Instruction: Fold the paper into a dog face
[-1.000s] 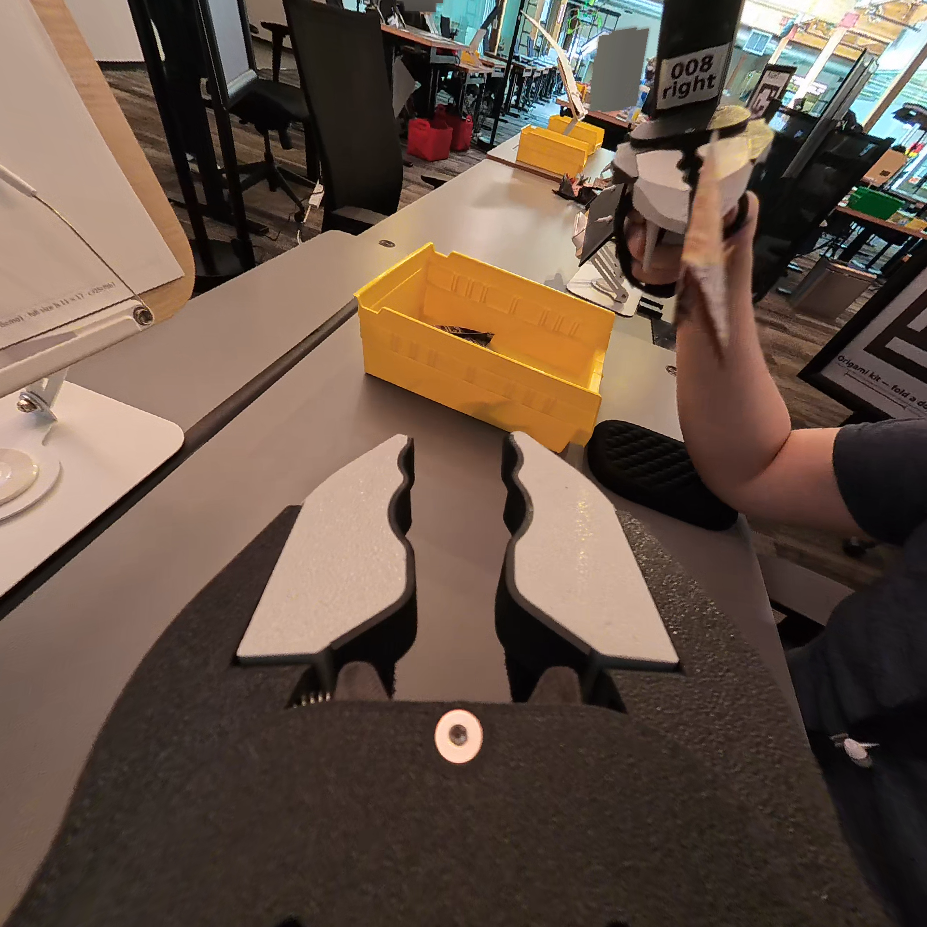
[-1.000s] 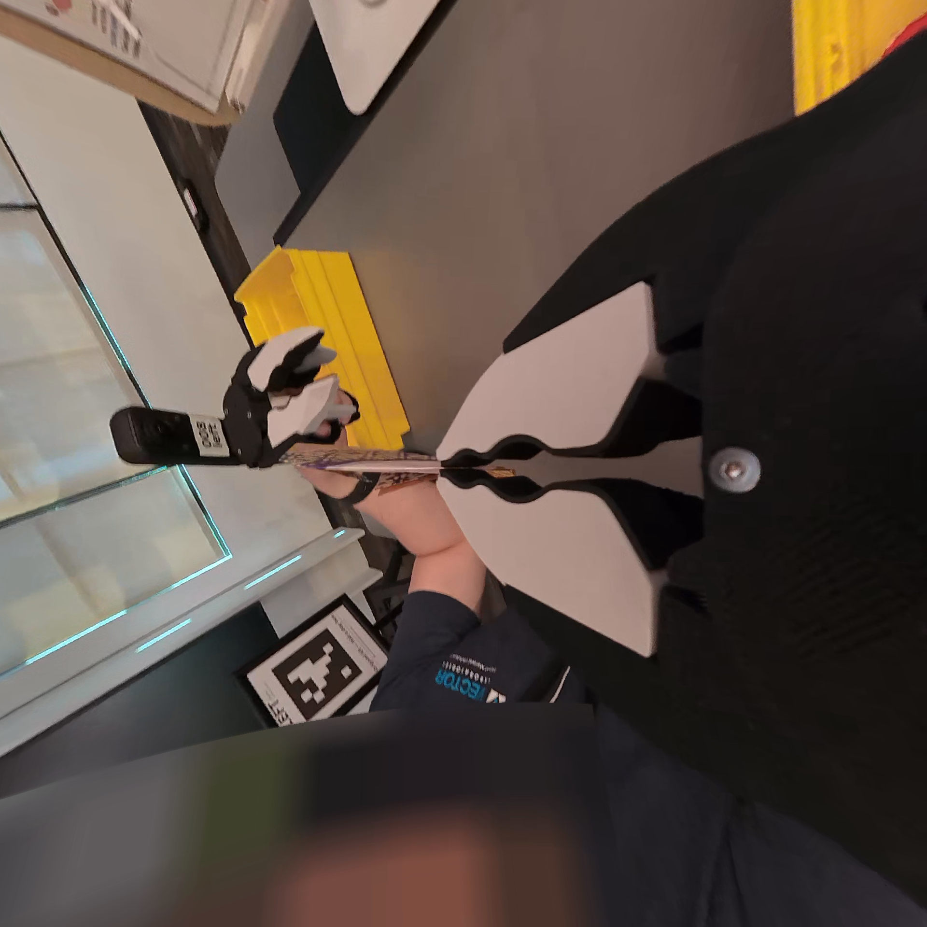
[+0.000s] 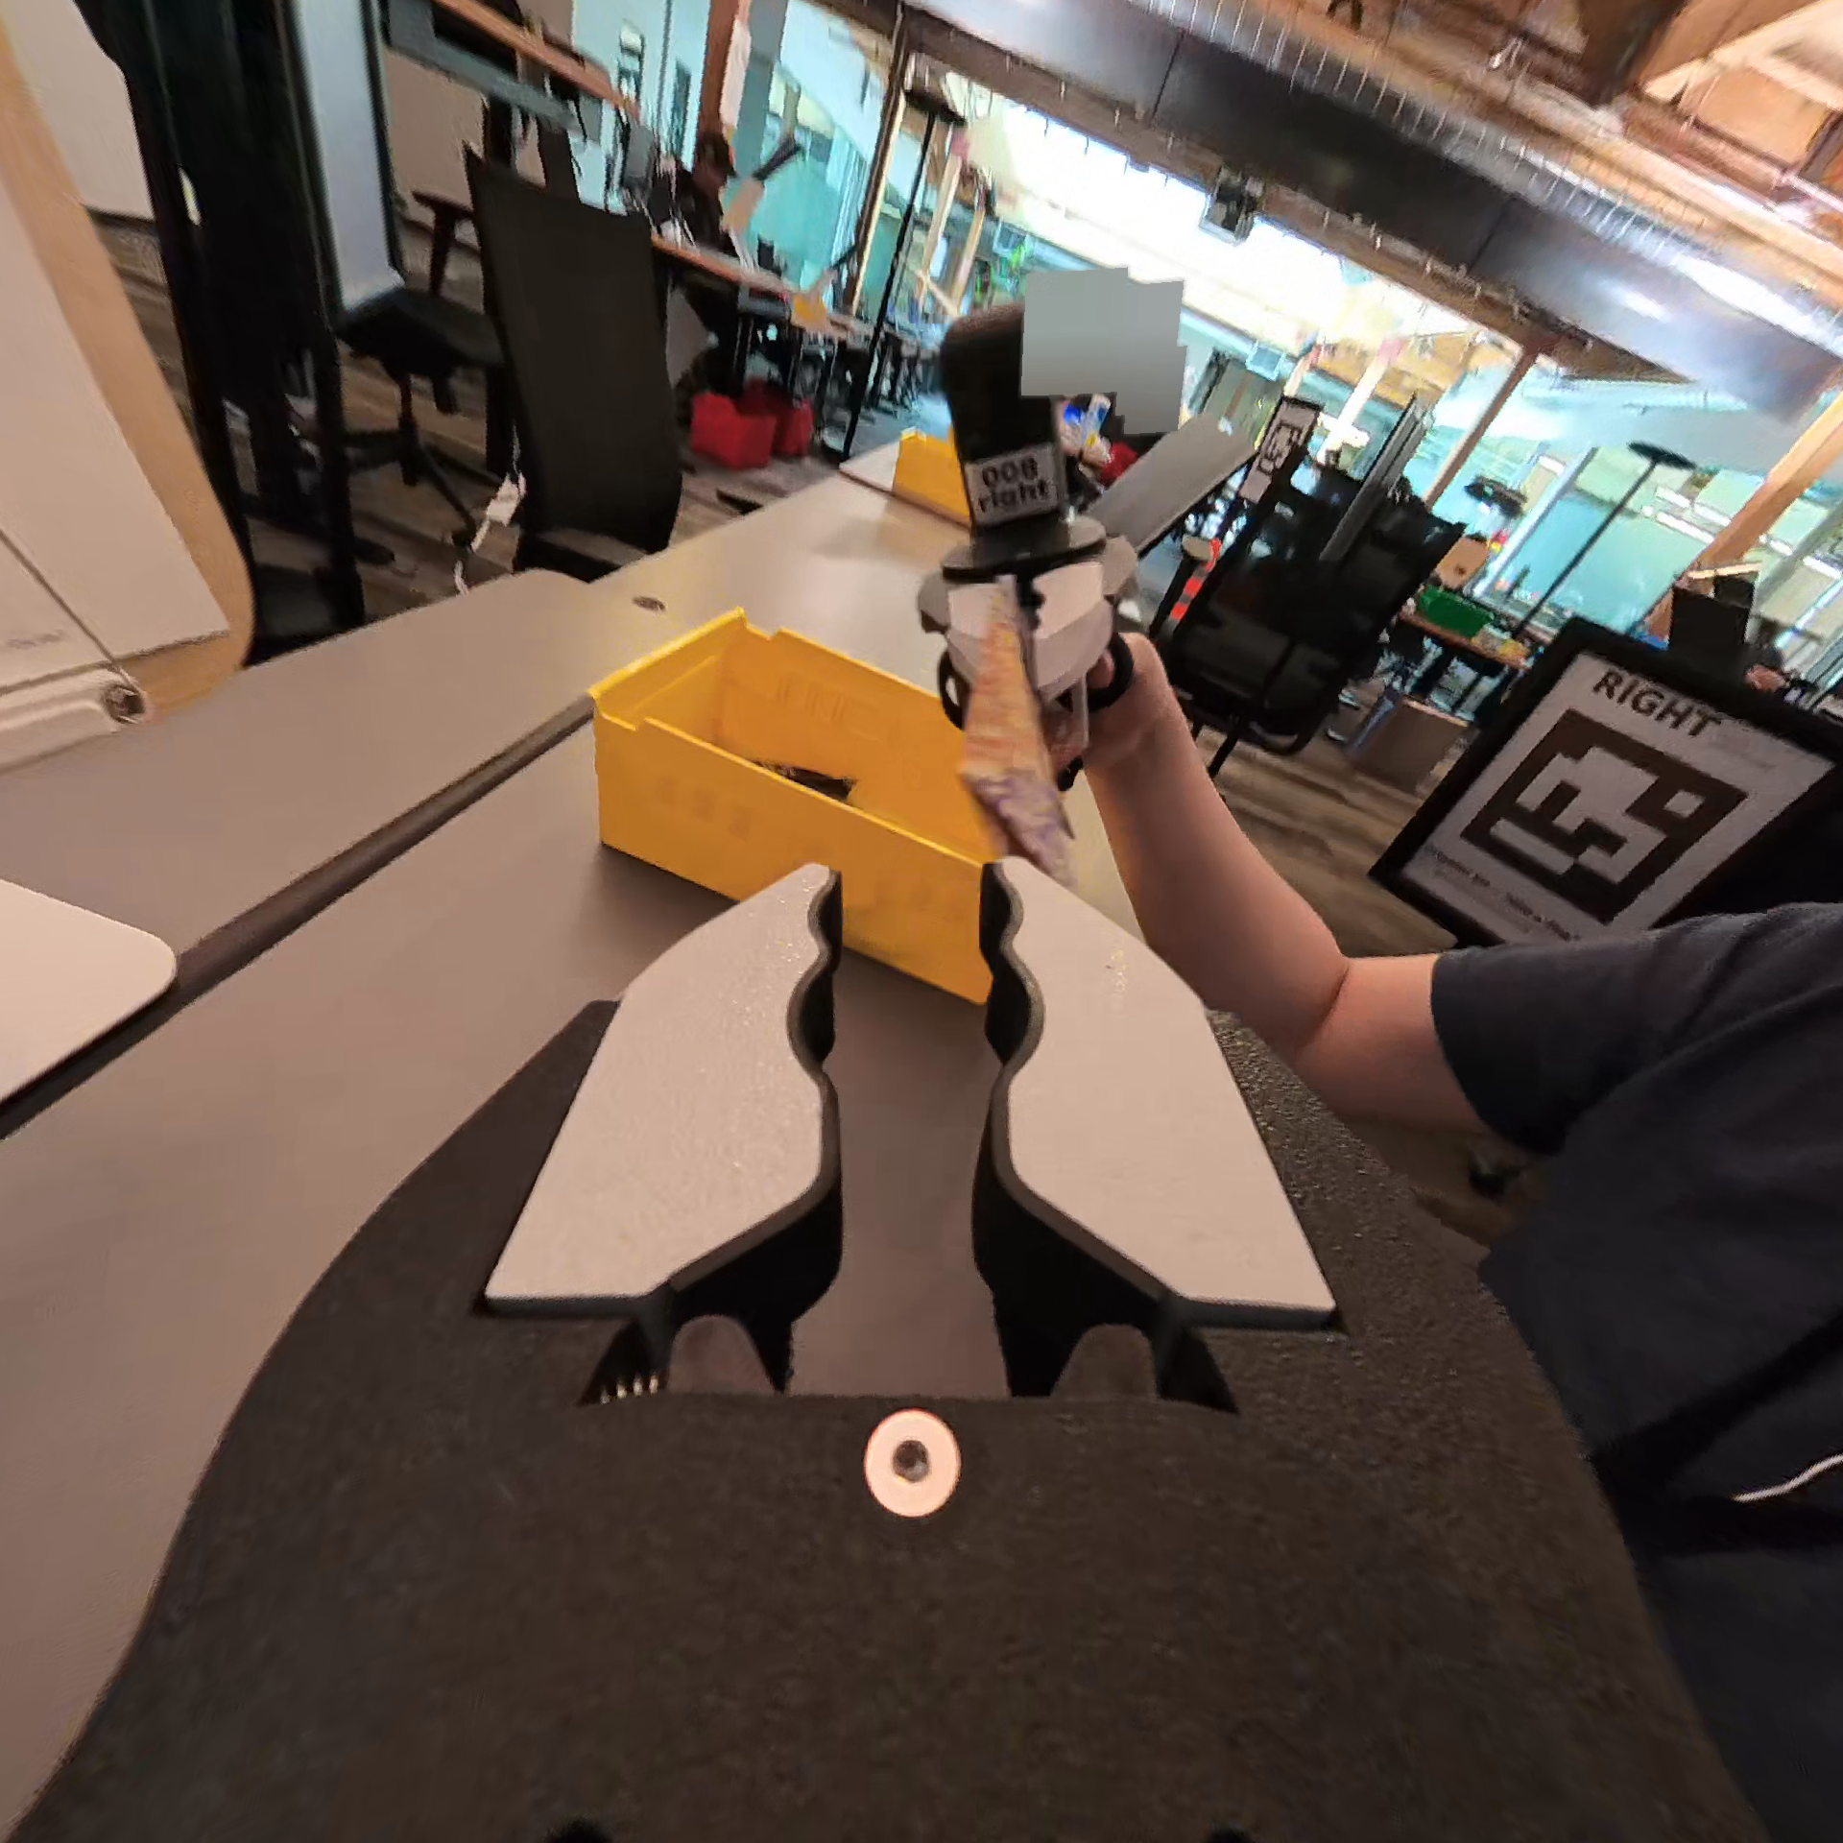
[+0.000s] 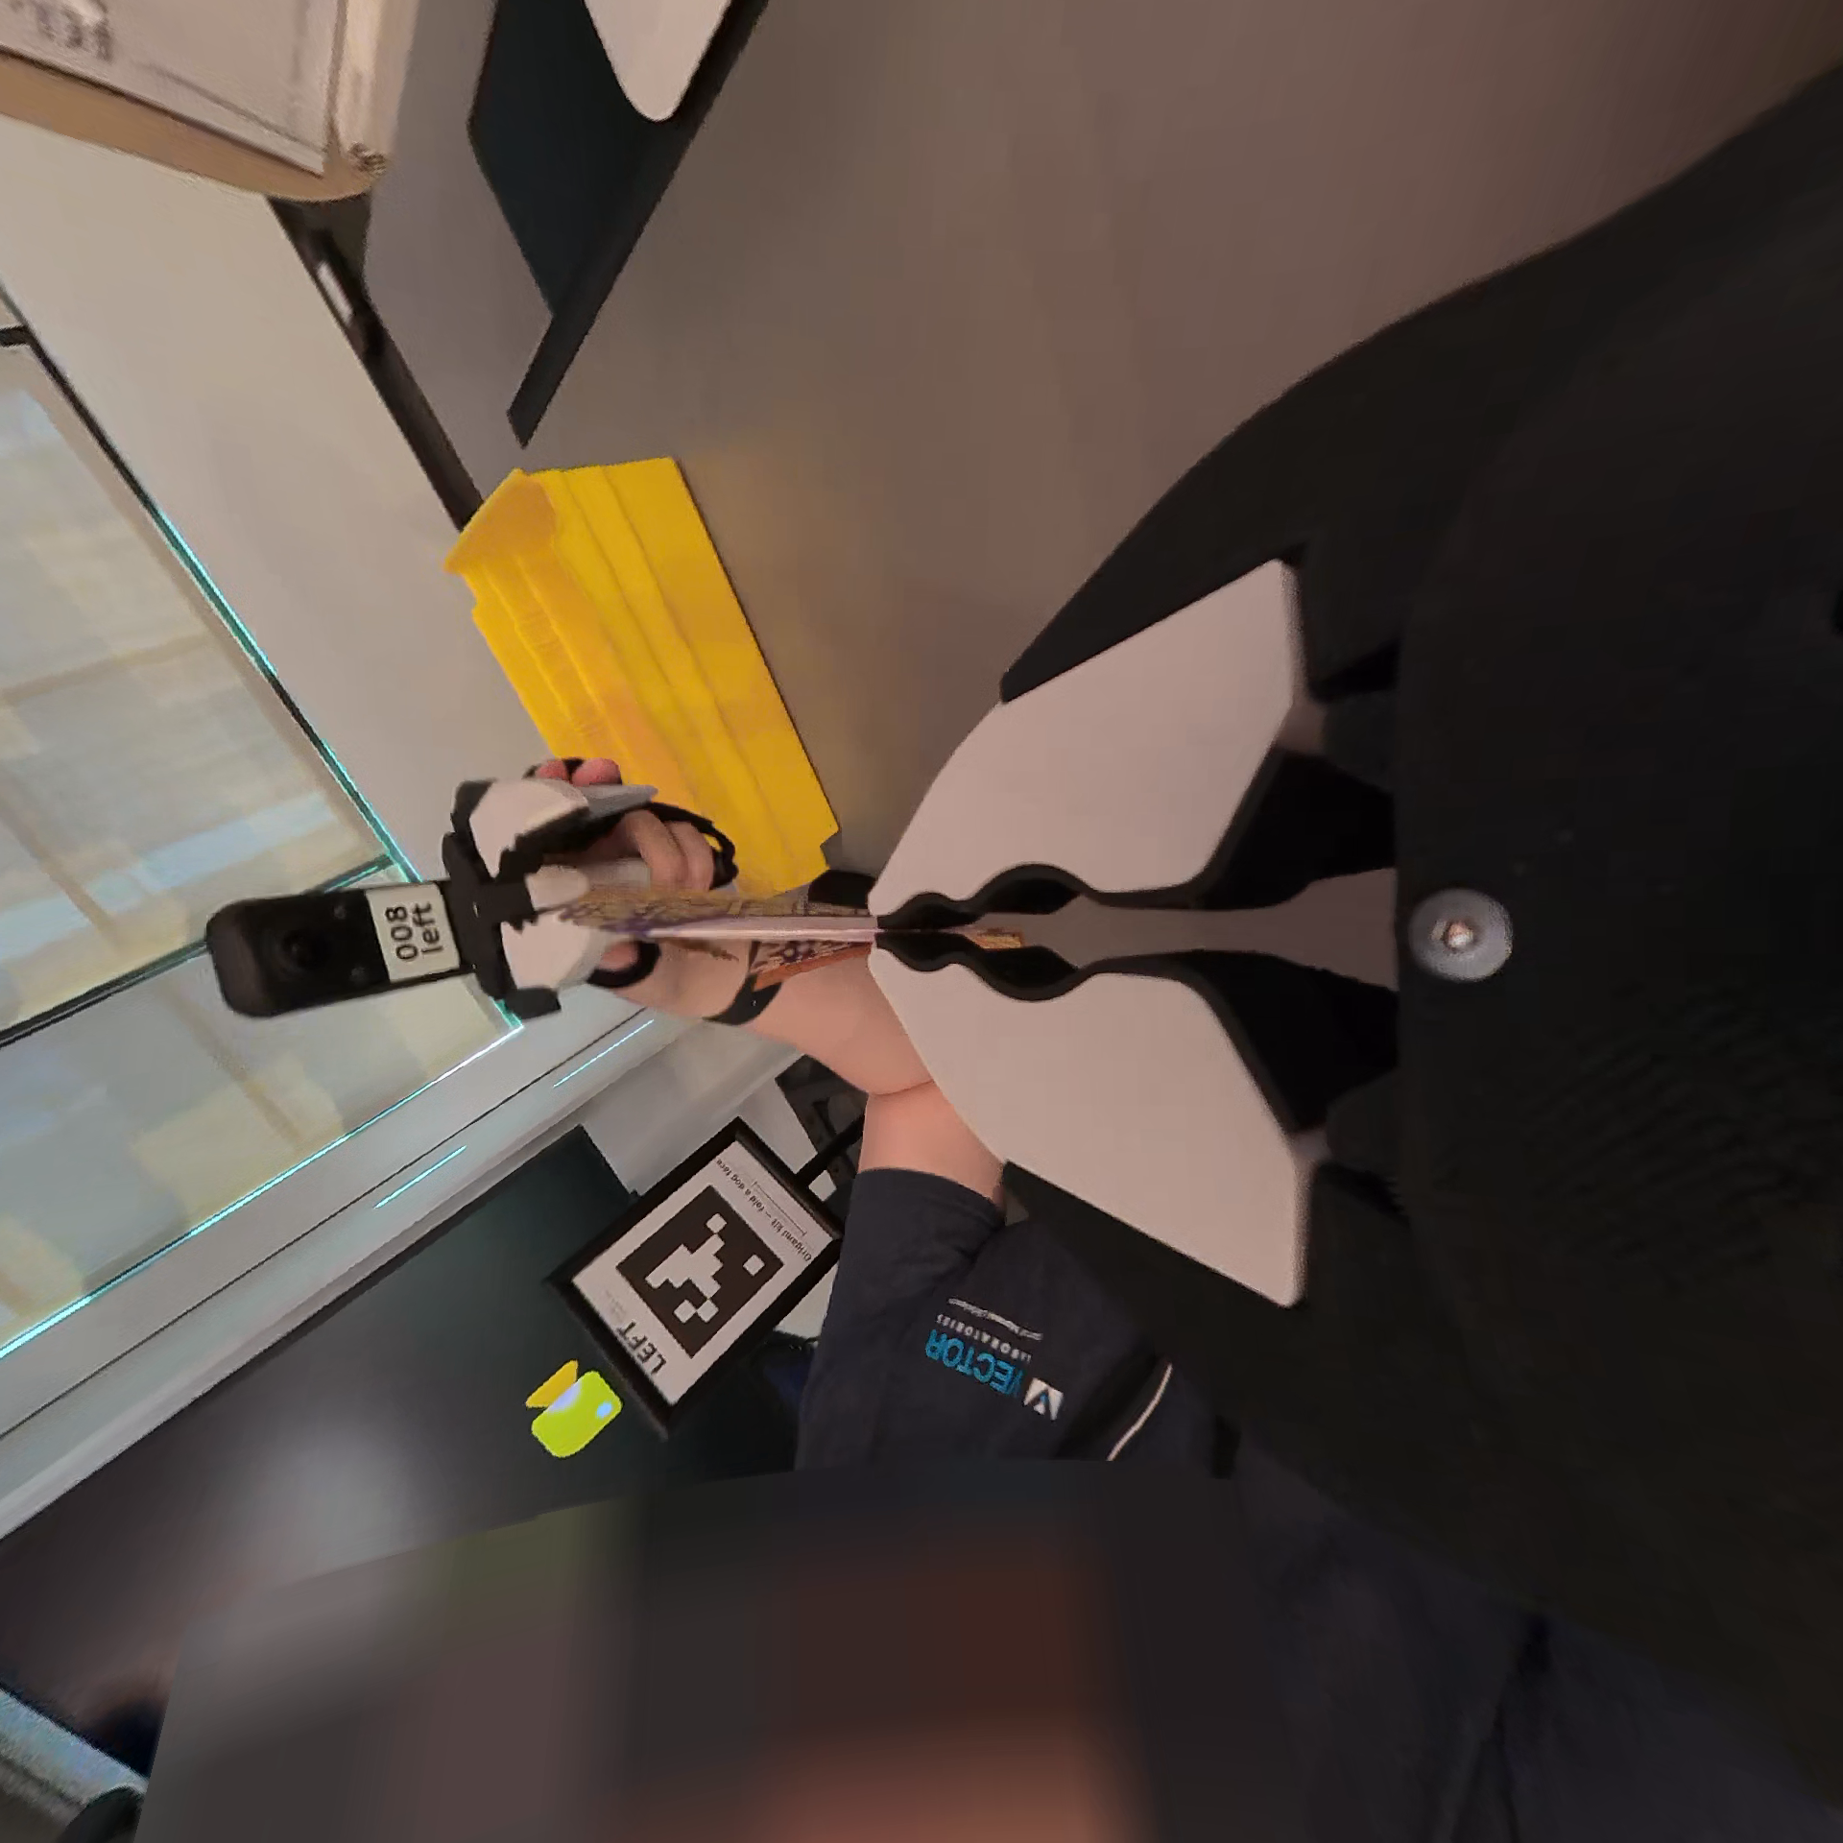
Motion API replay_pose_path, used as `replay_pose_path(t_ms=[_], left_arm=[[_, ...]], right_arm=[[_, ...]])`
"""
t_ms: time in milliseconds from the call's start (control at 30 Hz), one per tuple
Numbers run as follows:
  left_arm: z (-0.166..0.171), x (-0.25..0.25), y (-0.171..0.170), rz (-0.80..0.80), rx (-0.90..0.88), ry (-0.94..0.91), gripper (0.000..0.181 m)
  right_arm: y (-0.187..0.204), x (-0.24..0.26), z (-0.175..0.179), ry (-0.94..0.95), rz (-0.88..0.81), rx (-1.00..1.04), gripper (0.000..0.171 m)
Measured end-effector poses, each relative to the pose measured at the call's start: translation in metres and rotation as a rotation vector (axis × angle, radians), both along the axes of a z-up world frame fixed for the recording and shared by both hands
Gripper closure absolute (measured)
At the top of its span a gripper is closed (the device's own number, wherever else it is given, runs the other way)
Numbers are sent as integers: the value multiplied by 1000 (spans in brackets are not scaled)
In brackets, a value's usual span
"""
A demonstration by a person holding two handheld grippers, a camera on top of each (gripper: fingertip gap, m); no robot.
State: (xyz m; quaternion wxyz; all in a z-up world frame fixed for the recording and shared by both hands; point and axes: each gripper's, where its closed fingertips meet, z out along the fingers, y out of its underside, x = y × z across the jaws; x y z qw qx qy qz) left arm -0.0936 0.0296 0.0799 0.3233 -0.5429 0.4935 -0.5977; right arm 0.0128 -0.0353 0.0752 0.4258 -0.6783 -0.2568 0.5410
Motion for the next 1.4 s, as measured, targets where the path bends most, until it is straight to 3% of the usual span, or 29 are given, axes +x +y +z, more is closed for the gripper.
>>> replay_pose_path(t_ms=[233, 1067, 1200, 1267, 1400], left_arm=[[12, -13, 9, 44, 19, -42, 156], [-1, -7, 10, 55, 44, 21, 156], [-3, -9, 13, 66, 46, 33, 157], [-1, -10, 13, 60, 34, 21, 156], [0, -8, 9, 38, 29, 17, 157]], right_arm=[[-16, 3, 16, -38, -13, 66, 170], [-13, 17, 13, -12, -44, 4, 170], [-46, 61, -6, -140, -107, -119, 170], [-64, 107, -12, -217, -247, -158, 170], [-100, 174, -22, -189, -366, -278, 170]])
